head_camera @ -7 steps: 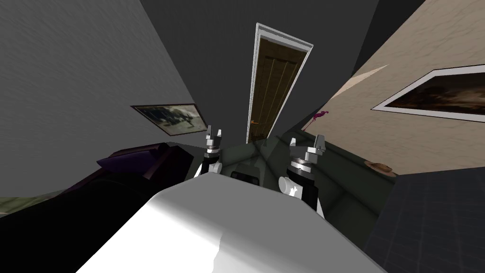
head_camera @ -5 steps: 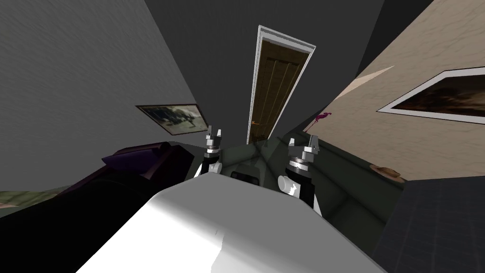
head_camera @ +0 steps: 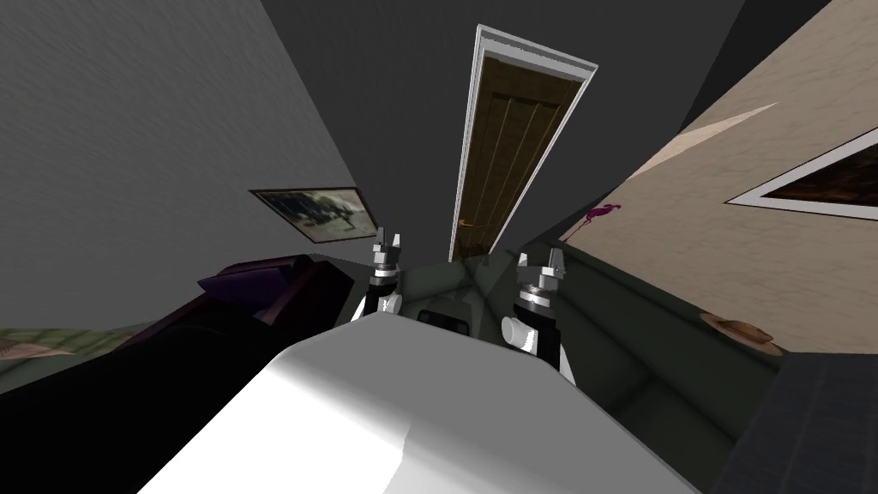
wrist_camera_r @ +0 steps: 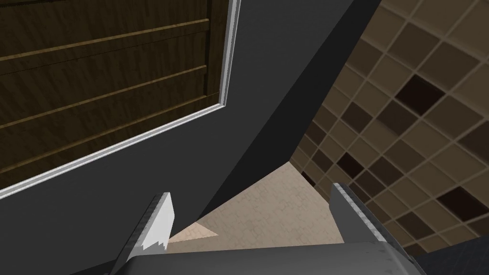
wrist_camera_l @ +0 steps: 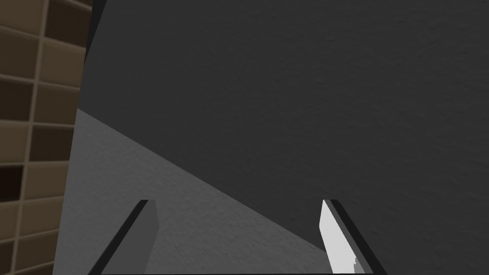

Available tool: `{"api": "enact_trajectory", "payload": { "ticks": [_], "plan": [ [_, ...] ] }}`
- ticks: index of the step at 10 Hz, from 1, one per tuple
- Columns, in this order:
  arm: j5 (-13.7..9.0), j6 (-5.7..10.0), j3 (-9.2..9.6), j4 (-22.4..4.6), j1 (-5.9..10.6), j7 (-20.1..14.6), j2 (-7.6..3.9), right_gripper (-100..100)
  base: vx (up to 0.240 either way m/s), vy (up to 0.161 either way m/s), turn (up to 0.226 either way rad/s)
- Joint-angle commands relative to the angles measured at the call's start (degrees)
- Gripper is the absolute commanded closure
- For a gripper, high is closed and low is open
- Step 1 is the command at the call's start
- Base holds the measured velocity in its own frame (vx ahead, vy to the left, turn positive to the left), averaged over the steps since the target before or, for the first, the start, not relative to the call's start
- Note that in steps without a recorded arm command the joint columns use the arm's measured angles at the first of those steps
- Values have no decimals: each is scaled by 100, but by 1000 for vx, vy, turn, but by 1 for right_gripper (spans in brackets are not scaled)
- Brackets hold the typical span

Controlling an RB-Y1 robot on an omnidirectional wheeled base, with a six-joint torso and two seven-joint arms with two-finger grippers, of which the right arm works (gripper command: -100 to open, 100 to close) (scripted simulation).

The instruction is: Pull the door open

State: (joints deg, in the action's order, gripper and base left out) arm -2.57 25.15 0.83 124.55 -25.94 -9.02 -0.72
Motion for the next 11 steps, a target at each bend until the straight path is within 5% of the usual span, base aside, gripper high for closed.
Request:
{"api": "enact_trajectory", "payload": {
  "ticks": [1, 11],
  "plan": [
    [-16, 48, -18, -164, 54, -1, -37, -100, 62, -23, 78],
    [-147, 384, -177, -1491, 552, -12, -257, -100, 80, -38, 109]
  ]
}}
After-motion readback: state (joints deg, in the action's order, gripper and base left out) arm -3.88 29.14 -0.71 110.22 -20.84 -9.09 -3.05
